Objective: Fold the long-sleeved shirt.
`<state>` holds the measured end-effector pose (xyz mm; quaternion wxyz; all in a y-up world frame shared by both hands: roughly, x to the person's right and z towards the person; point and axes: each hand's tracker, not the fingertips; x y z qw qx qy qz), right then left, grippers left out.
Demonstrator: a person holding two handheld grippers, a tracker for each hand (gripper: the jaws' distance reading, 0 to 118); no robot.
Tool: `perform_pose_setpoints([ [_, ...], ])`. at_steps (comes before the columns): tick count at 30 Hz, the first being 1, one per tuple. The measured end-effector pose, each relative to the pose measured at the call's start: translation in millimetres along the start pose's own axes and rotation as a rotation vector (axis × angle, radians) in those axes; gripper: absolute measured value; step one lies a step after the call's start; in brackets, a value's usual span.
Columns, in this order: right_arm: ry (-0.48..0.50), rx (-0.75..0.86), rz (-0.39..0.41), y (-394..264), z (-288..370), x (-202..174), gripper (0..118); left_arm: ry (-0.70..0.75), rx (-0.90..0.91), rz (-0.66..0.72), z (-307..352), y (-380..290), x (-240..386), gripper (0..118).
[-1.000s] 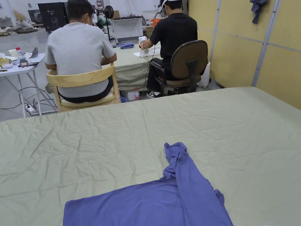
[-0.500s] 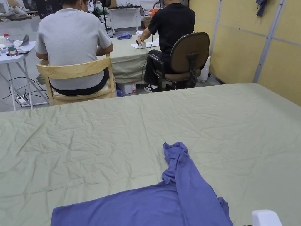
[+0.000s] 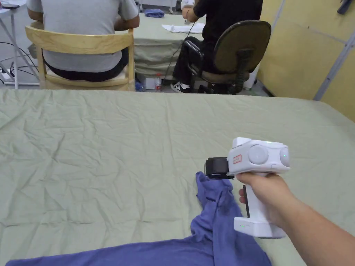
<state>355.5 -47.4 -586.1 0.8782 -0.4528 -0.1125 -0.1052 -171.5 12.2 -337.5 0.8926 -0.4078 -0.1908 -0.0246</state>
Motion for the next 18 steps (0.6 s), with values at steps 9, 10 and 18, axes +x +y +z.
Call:
perform_pose_setpoints([
  [9,-0.061,-0.176,-0.061,7.5,-70.7,0.7,74,-0.003,-0.023,0.013,-15.1,-5.8,-0.8,0],
  [10,-0.036,-0.165,-0.064,9.2,-64.1,1.5,60,0.0,-0.027,0.011,-15.3,-5.3,0.6,0],
  [18,0.032,-0.002,-0.01,11.2,49.9,6.7,13,-0.004,-0.013,0.019,12.8,-11.0,13.2,0],
])
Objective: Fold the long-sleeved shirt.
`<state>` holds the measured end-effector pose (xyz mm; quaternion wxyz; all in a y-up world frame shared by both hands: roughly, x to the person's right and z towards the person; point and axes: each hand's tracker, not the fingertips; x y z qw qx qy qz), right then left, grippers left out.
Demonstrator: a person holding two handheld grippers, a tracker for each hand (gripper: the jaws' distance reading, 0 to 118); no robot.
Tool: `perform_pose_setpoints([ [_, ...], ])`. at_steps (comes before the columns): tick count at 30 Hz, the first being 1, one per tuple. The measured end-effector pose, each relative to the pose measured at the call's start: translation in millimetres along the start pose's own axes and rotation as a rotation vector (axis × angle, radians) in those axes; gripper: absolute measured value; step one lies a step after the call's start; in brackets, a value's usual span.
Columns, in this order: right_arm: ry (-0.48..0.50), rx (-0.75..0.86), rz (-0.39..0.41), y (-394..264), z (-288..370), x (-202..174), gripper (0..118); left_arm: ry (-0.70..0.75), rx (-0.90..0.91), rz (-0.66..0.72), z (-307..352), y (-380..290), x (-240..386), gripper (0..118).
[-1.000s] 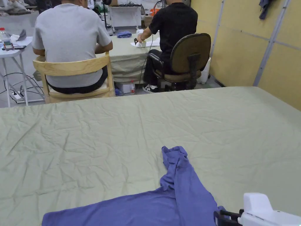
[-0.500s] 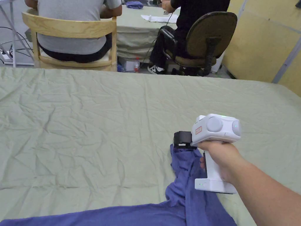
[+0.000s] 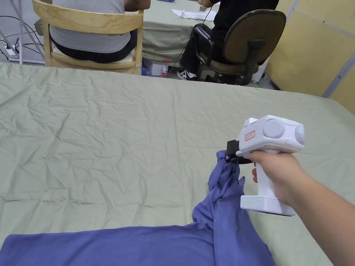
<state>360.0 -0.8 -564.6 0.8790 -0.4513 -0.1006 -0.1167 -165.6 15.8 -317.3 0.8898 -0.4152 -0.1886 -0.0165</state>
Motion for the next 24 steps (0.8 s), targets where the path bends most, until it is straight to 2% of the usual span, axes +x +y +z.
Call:
perform_pose_setpoints([
  [5,0.006,0.04,0.075,-52.3,84.6,-6.6,13,-0.006,0.018,0.018,26.5,-4.6,8.0,0],
  [8,0.047,0.021,0.038,-98.2,119.8,-4.3,13,-0.004,0.028,0.015,42.7,-9.9,12.2,0],
  [11,0.031,-0.021,0.012,-149.1,135.0,-5.0,13,0.0,0.034,0.015,56.6,-16.3,14.0,0],
  [14,-0.013,-0.094,0.037,-196.9,130.9,-7.6,13,0.014,0.03,0.029,68.7,-19.5,14.4,0],
  [17,-0.039,-0.184,-0.031,-234.8,116.2,-5.2,13,0.023,0.036,0.038,76.3,-27.2,4.0,0],
  [20,-0.053,-0.233,-0.017,-260.0,98.5,-8.7,13,0.025,0.043,0.045,87.6,-30.9,5.5,0],
  [24,-0.082,-0.262,-0.035,-272.8,79.0,-7.6,13,0.026,0.039,0.054,94.1,-36.3,7.2,0],
])
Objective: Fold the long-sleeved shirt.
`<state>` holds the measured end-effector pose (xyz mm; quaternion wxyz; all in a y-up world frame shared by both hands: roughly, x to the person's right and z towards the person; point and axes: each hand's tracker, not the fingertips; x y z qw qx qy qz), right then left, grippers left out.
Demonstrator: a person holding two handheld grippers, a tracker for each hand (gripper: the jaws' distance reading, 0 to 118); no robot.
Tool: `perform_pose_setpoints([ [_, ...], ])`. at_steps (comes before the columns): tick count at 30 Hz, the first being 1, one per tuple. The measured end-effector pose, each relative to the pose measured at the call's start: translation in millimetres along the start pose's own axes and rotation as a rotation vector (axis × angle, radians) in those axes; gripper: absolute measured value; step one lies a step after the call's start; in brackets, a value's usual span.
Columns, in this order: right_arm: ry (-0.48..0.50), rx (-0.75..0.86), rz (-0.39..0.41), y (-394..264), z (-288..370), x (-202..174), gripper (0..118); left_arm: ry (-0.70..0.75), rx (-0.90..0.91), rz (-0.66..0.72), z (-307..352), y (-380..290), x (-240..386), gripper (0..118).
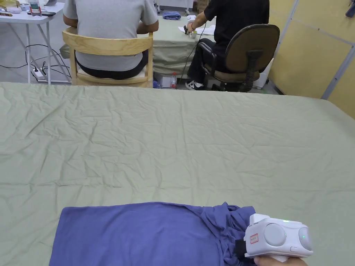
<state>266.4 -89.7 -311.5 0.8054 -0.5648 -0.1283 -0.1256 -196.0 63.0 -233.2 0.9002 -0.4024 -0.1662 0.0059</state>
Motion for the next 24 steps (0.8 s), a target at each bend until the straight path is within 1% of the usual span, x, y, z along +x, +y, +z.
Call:
perform_pose_setpoints([
  [2,0.018,0.002,-0.021,2.9,3.0,2.3,18,0.002,-0.004,0.004,2.5,-2.2,0.2,0],
  [3,0.029,-0.003,-0.029,4.9,8.3,4.7,31,0.0,-0.005,0.006,3.9,-2.8,-0.1,0],
  [4,0.047,0.014,-0.034,3.8,17.0,7.3,56,-0.003,-0.005,0.01,5.7,-2.7,0.2,0],
  [5,0.036,0.072,-0.026,3.0,29.1,9.3,96,-0.005,-0.004,0.012,6.4,-3.0,0.3,0],
  [6,0.024,0.122,-0.023,-0.8,43.1,10.5,118,-0.005,-0.003,0.012,6.6,-3.5,0.4,0],
  [7,0.03,0.171,-0.021,-5.3,56.8,12.6,118,-0.004,-0.004,0.011,6.5,-4.0,0.5,0],
  [8,0.069,0.25,-0.045,-12.6,75.4,15.6,118,-0.005,-0.006,0.01,6.8,-4.7,0.9,0],
  [9,0.055,0.27,-0.049,-20.5,91.3,18.3,118,-0.007,-0.009,0.011,6.4,-5.6,1.0,0],
  [10,0.072,0.296,-0.057,-28.8,103.6,20.8,118,-0.011,-0.013,0.012,5.3,-6.7,1.1,0],
  [11,0.085,0.296,-0.069,-38.4,114.4,23.5,111,-0.013,-0.019,0.013,3.4,-7.9,1.2,0],
  [12,0.1,0.297,-0.065,-47.7,121.6,26.0,92,-0.015,-0.024,0.013,2.0,-9.0,1.2,0],
  [13,0.121,0.318,-0.059,-54.9,129.7,22.4,56,-0.016,-0.03,0.012,-0.1,-10.1,1.4,0],
  [14,0.129,0.331,-0.041,-65.9,135.7,22.4,3,-0.017,-0.037,0.011,-2.6,-11.2,1.5,0],
  [16,0.049,0.327,0.015,-82.8,141.6,16.3,3,-0.016,-0.049,0.015,-7.4,-12.7,0.5,0],
  [17,0.057,0.333,-0.018,-88.2,146.8,13.9,3,-0.015,-0.057,0.02,-10.6,-12.8,-0.4,0],
  [18,0.112,0.337,-0.034,-92.6,151.2,16.0,3,-0.014,-0.063,0.027,-14.0,-12.1,-1.7,0],
  [19,0.194,0.33,-0.048,-95.3,154.9,17.3,3,-0.013,-0.071,0.041,-18.8,-9.9,-4.2,0],
  [20,0.239,0.319,-0.053,-96.8,159.1,17.2,3,-0.018,-0.078,0.054,-24.7,-5.4,-8.4,0],
  [22,0.209,0.335,-0.02,-103.2,156.0,5.0,3,-0.022,-0.082,0.079,-44.3,9.5,-17.8,0],
  [23,0.188,0.355,0.025,-101.6,160.3,1.6,3,-0.024,-0.067,0.096,-59.8,21.1,-24.7,0],
  [24,0.184,0.363,0.04,-100.4,163.3,-0.5,3,-0.021,-0.054,0.125,-75.6,33.1,-32.5,6],
])
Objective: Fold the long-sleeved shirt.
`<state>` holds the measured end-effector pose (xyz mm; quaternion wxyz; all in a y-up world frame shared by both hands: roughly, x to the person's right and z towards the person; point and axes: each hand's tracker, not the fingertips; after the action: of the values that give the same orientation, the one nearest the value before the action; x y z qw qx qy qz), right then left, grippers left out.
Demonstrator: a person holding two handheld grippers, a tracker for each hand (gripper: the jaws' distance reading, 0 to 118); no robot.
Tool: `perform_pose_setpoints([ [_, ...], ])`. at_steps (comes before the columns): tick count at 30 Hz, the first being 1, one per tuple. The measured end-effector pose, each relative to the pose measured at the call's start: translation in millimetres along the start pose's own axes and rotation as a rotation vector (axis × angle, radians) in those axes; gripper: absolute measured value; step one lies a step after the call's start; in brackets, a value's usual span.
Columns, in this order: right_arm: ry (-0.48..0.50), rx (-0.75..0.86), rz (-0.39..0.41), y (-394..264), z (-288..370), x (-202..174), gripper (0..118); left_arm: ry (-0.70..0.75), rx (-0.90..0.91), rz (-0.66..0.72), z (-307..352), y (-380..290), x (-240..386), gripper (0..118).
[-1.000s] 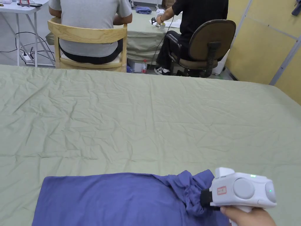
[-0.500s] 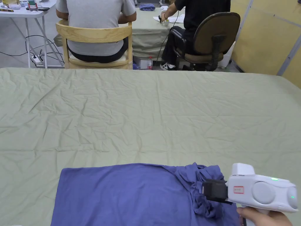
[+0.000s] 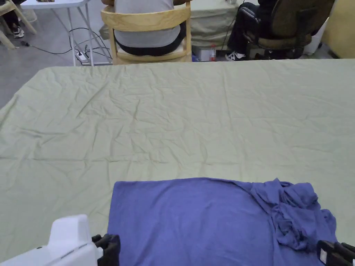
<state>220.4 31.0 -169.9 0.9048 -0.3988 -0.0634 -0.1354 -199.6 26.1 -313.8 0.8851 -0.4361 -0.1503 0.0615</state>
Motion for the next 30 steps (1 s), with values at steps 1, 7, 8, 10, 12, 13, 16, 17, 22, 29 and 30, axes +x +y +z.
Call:
perform_pose_setpoints([
  [1,0.01,0.003,-0.006,-4.2,-3.9,-3.2,3,0.014,0.009,0.027,-21.2,17.7,-7.3,16],
  [7,0.054,-0.026,-0.067,5.2,-26.1,-0.2,3,0.201,-0.074,0.041,-190.6,92.2,-48.5,116],
  [8,0.045,-0.03,-0.066,7.9,-27.8,0.7,3,0.25,-0.097,0.016,-217.7,95.4,-52.1,108],
  [10,0.037,-0.033,-0.073,7.3,-33.7,1.0,3,0.301,-0.145,0.026,-254.0,95.8,-62.8,95],
  [12,0.025,-0.044,-0.08,12.4,-37.6,3.8,3,0.3,-0.179,0.023,-273.5,90.9,-69.7,96],
  [13,0.017,-0.051,-0.079,10.6,-43.2,9.2,3,0.282,-0.147,0.025,-267.8,89.7,-66.0,94],
  [16,-0.004,-0.074,-0.043,24.1,-55.2,13.5,3,0.284,-0.075,-0.183,-244.0,89.2,-37.9,8],
  [17,-0.017,-0.081,-0.023,30.1,-63.9,15.2,3,0.266,-0.051,-0.236,-237.6,86.7,-28.8,1],
  [22,-0.03,-0.068,0.006,105.3,-120.0,25.2,83,0.201,-0.022,-0.156,-202.9,88.6,-22.1,1],
  [29,-0.066,-0.283,-0.048,184.5,-245.2,44.5,116,0.179,0.034,-0.216,-159.9,96.1,-12.4,1],
  [30,-0.07,-0.34,-0.08,185.4,-262.4,48.8,116,0.171,0.031,-0.214,-157.6,96.9,-11.8,1],
])
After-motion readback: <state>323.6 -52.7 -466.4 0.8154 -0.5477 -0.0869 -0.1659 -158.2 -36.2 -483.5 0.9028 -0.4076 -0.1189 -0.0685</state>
